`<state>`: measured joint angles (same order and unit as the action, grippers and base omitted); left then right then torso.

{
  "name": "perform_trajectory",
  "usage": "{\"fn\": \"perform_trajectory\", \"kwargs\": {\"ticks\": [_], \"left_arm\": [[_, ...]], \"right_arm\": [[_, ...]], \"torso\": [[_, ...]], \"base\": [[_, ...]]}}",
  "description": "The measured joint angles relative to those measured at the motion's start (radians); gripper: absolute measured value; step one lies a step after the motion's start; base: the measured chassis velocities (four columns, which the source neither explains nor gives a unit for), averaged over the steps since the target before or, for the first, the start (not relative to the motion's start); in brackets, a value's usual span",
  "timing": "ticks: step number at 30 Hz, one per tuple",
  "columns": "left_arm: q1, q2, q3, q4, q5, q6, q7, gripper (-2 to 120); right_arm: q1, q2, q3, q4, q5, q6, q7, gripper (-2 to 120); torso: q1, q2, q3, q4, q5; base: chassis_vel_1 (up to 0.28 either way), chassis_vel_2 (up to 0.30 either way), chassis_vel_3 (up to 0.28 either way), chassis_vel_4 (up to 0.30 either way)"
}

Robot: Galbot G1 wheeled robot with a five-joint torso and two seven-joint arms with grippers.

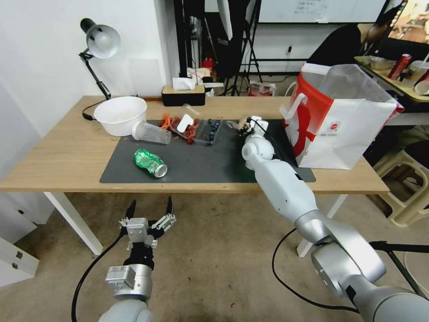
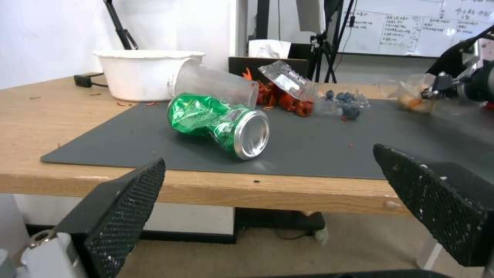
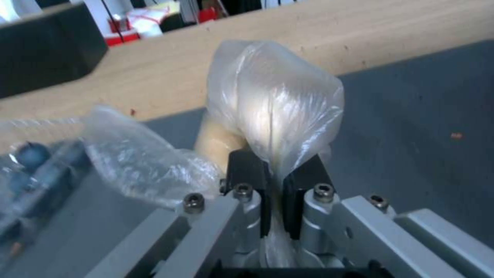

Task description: Pick up the trash from the table and place it into the takeout bag.

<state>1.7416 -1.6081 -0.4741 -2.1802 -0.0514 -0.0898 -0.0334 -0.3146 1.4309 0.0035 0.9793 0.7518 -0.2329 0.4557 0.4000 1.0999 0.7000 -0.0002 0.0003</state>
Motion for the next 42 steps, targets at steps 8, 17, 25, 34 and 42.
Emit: {"fn": "perform_trajectory", "kwargs": {"ticks": [8, 17, 25, 34, 42], "left_arm": [[0.003, 0.0, 0.0, 0.0, 0.001, -0.005, 0.0, 100], [0.007, 0.0, -0.002, -0.001, 0.003, -0.01, -0.001, 100], [0.008, 0.0, -0.001, -0.001, 0.009, -0.012, -0.001, 100], [0.008, 0.0, 0.005, 0.0, 0.018, -0.012, -0.001, 100], [0.003, 0.0, 0.023, 0.011, 0.035, -0.012, 0.002, 100]], "right_arm": [[-0.03, -0.042, 0.009, 0.143, 0.024, 0.051, -0.028, 2], [-0.085, -0.122, 0.029, 0.436, 0.077, 0.076, -0.088, 2], [-0.093, -0.207, 0.122, 0.655, -0.018, -0.021, -0.034, 2], [-0.096, -0.273, 0.257, 0.722, -0.113, -0.149, 0.051, 2], [-0.183, -0.337, 0.387, 0.731, -0.145, -0.242, 0.079, 8]], "torso": [[0.0, 0.0, 0.0, 0.0001, 0.0], [0.0, 0.0, 0.0, 0.0003, -0.0002], [0.0, 0.0, 0.0, 0.0003, -0.0001], [0.0, 0.0, 0.0, 0.0001, -0.0001], [0.0, 0.0, 0.0, 0.0001, 0.0]], "base": [[0.0, 0.0, 0.0, 0.0], [0.0, 0.0, 0.0, 0.0], [0.0, 0.0, 0.0, 0.0], [0.0, 0.0, 0.0, 0.0], [0.0, 0.0, 0.0, 0.0]]}}
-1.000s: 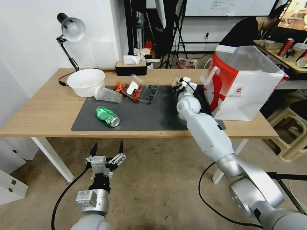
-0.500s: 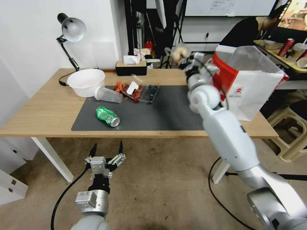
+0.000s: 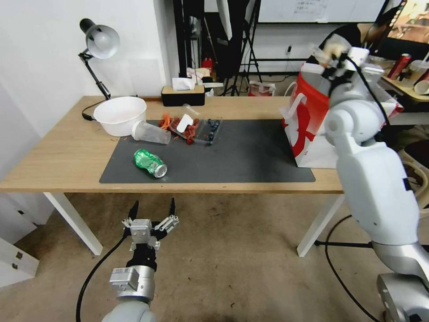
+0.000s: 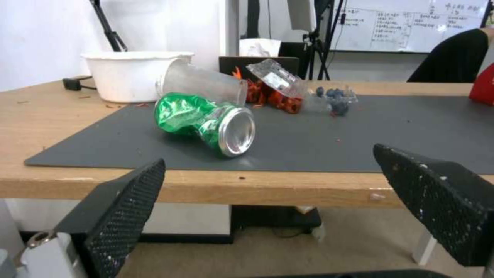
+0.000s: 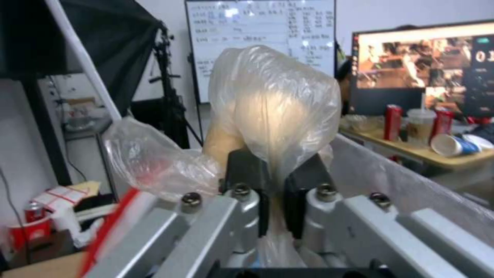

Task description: Pick up the trash from the table and place it into the takeout bag.

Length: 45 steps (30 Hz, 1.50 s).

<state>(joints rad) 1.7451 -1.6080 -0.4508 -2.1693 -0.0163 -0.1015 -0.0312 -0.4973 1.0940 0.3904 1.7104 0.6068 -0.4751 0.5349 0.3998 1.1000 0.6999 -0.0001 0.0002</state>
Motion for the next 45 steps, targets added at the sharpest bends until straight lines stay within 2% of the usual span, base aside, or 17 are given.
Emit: {"fn": "perform_trajectory", "kwargs": {"ticks": [4, 7, 8, 11, 13, 16, 17, 20, 24, 25, 33, 36, 42, 45], "left_arm": [[0.0, 0.0, 0.001, 0.0, 0.001, 0.0, 0.001, 100], [0.0, 0.0, 0.001, 0.0, 0.001, 0.001, 0.002, 100], [0.0, 0.0, 0.001, 0.0, 0.001, 0.001, 0.002, 100], [0.0, 0.0, 0.002, -0.001, 0.003, 0.001, 0.003, 100], [0.0, 0.0, 0.003, -0.001, 0.003, 0.002, 0.003, 100], [0.0, 0.0, 0.004, -0.001, 0.004, 0.002, 0.004, 100], [0.0, 0.0, 0.004, -0.001, 0.004, 0.002, 0.004, 100], [0.0, 0.0, 0.003, -0.002, 0.004, 0.002, 0.004, 100], [0.0, 0.0, 0.003, -0.002, 0.004, 0.002, 0.004, 100], [0.0, 0.0, 0.003, -0.002, 0.004, 0.002, 0.004, 100], [-0.001, 0.0, 0.003, -0.002, 0.004, 0.002, 0.005, 100], [-0.001, 0.0, 0.005, -0.002, 0.005, 0.002, 0.005, 100], [0.0, 0.0, 0.005, -0.002, 0.005, 0.002, 0.005, 100], [0.002, 0.0, 0.004, -0.002, 0.006, 0.001, 0.005, 100]], "right_arm": [[-0.019, -0.004, 0.017, 0.003, 0.005, -0.008, 0.004, 18], [-0.032, -0.003, 0.034, 0.008, 0.014, -0.017, 0.011, 33], [-0.032, -0.003, 0.034, 0.008, 0.014, -0.017, 0.011, 33], [-0.037, -0.001, 0.039, 0.017, 0.024, -0.033, 0.019, 46], [-0.037, -0.001, 0.039, 0.018, 0.024, -0.035, 0.02, 48], [-0.039, -0.001, 0.043, 0.021, 0.029, -0.042, 0.021, 66], [-0.039, -0.001, 0.043, 0.021, 0.029, -0.042, 0.021, 66], [-0.037, -0.001, 0.048, 0.033, 0.046, -0.027, 0.017, 82], [-0.037, -0.002, 0.048, 0.038, 0.047, -0.017, 0.011, 88], [-0.037, -0.002, 0.048, 0.039, 0.04, -0.017, 0.008, 96], [-0.039, -0.005, 0.049, 0.041, 0.048, -0.002, 0.005, 100], [-0.049, -0.005, 0.047, 0.082, 0.167, 0.116, -0.047, 100], [-0.073, -0.005, 0.045, 0.128, 0.241, 0.188, -0.125, 100], [-0.114, -0.011, 0.038, 0.178, 0.272, 0.23, -0.208, 100]], "torso": [[0.0, 0.0, 0.0, 0.0001, -0.0001], [0.0, 0.0, 0.0, 0.0001, -0.0001], [0.0, 0.0, 0.0, 0.0001, -0.0001], [0.0, 0.0, 0.0, 0.0002, -0.0002], [0.0, 0.0, 0.0, 0.0002, -0.0003], [0.0, 0.0, 0.0, 0.0001, -0.0001], [0.0, 0.0, 0.0, 0.0001, -0.0001], [0.0, 0.0, 0.0, 0.0001, -0.0003], [0.0, 0.0, 0.0, 0.0002, -0.0003], [0.0, 0.0, 0.0, 0.0001, -0.0003], [0.0, 0.0, 0.0, 0.0, -0.0001], [0.0, 0.0, 0.0, 0.0001, -0.0003], [0.0, 0.0, 0.0, 0.0002, -0.0004], [0.0, 0.0, 0.0, 0.0001, -0.0003]], "base": [[0.0, 0.0, 0.0, 0.0], [0.0, 0.0, 0.0, 0.0], [0.0, 0.0, 0.0, 0.0], [0.0, 0.0, 0.0, 0.0], [0.0, 0.0, 0.0, 0.0], [0.0, 0.0, 0.0, 0.0], [0.0, 0.0, 0.0, 0.0], [0.0, 0.0, 0.0, 0.0], [0.0, 0.0, 0.0, 0.0], [0.0, 0.0, 0.0, 0.0], [0.0, 0.0, 0.0, 0.0], [0.0, 0.0, 0.0, 0.0], [0.0, 0.0, 0.0, 0.0], [0.0, 0.0, 0.0, 0.0]]}}
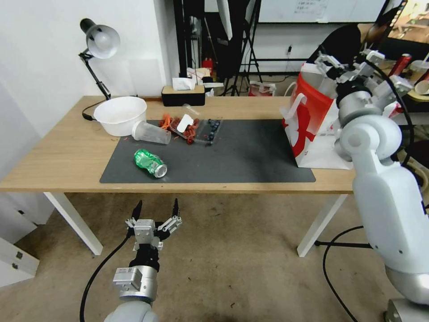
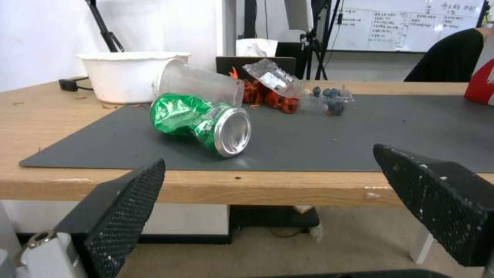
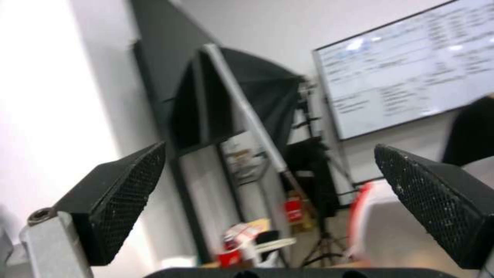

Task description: Pick up the trash from the table and place it into the takeout bag.

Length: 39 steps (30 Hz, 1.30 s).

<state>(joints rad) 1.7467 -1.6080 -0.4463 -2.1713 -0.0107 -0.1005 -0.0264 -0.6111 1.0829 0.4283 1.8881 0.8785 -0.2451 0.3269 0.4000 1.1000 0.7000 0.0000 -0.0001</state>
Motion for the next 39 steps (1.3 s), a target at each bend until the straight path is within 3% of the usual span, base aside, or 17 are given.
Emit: {"fn": "perform_trajectory", "kwargs": {"ticks": [2, 5, 20, 26, 29, 39], "left_arm": [[0.001, 0.0, 0.0, 0.0, 0.0, -0.001, 0.0, 100], [0.001, 0.0, 0.001, 0.001, 0.0, -0.002, 0.0, 100], [0.0, 0.0, 0.003, 0.002, 0.0, -0.007, -0.001, 100], [0.001, 0.0, 0.002, 0.002, -0.003, -0.013, -0.001, 100], [0.001, 0.0, 0.0, -0.001, -0.009, -0.015, -0.002, 100], [-0.003, 0.0, -0.002, -0.002, -0.015, -0.015, -0.003, 100]], "right_arm": [[-0.031, -0.004, -0.006, 0.032, 0.003, 0.01, -0.04, 100], [-0.203, -0.02, -0.033, 0.133, -0.054, 0.042, -0.127, 100], [-0.629, -0.002, 0.004, 0.267, -0.375, 0.208, -0.152, 100], [-0.753, 0.012, 0.015, 0.284, -0.452, 0.271, -0.134, 100], [-0.883, 0.048, 0.011, 0.27, -0.542, 0.359, -0.115, 100], [-1.006, 0.108, -0.014, 0.207, -0.605, 0.454, -0.098, 100]], "torso": [[0.0, 0.0, 0.0, 0.0, 0.0], [0.0, 0.0, 0.0, 0.0, 0.0002], [0.0, 0.0, 0.0, 0.0, 0.0], [0.0, 0.0, 0.0, 0.0, 0.0], [0.0, 0.0, 0.0, -0.0002, 0.0], [0.0, 0.0, 0.0, 0.0, 0.0001]], "base": [[0.0, 0.0, 0.0, 0.0], [0.0, 0.0, 0.0, 0.0], [0.0, 0.0, 0.0, 0.0], [0.0, 0.0, 0.0, 0.0], [0.0, 0.0, 0.0, 0.0], [0.0, 0.0, 0.0, 0.0]]}}
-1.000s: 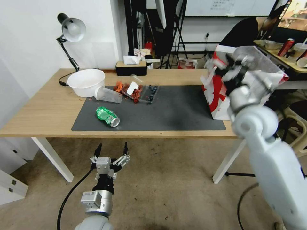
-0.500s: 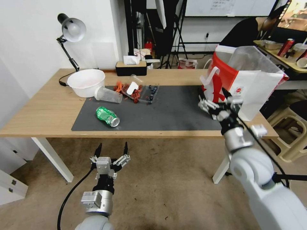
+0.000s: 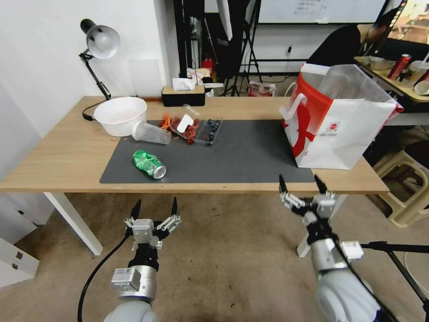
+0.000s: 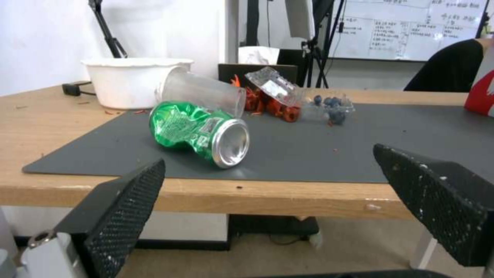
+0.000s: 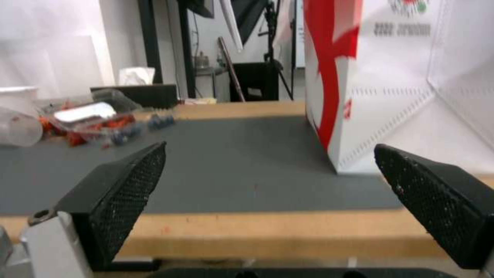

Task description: Pick up the trash from the table and place it into the takeout bag.

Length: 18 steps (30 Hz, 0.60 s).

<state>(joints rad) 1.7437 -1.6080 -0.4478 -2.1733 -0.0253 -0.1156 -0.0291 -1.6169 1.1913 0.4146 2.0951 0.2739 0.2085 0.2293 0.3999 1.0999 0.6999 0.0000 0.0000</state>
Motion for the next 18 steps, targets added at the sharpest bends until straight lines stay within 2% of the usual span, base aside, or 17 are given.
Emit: {"fn": "perform_trajectory", "kwargs": {"ticks": [15, 18], "left_arm": [[-0.058, 0.003, 0.002, 0.017, -0.042, 0.04, -0.007, 100], [-0.099, 0.017, 0.002, 0.017, -0.093, 0.089, -0.025, 100]], "right_arm": [[0.005, 0.02, -0.012, -0.015, -0.013, 0.002, 0.009, 100], [0.016, 0.022, -0.019, -0.02, -0.019, 0.0, 0.01, 100]], "torso": [[0.0, 0.0, 0.0, 0.0, -0.0001], [0.0, 0.0, 0.0, 0.0002, 0.0]], "base": [[0.0, 0.0, 0.0, 0.0], [0.0, 0.0, 0.0, 0.0]]}}
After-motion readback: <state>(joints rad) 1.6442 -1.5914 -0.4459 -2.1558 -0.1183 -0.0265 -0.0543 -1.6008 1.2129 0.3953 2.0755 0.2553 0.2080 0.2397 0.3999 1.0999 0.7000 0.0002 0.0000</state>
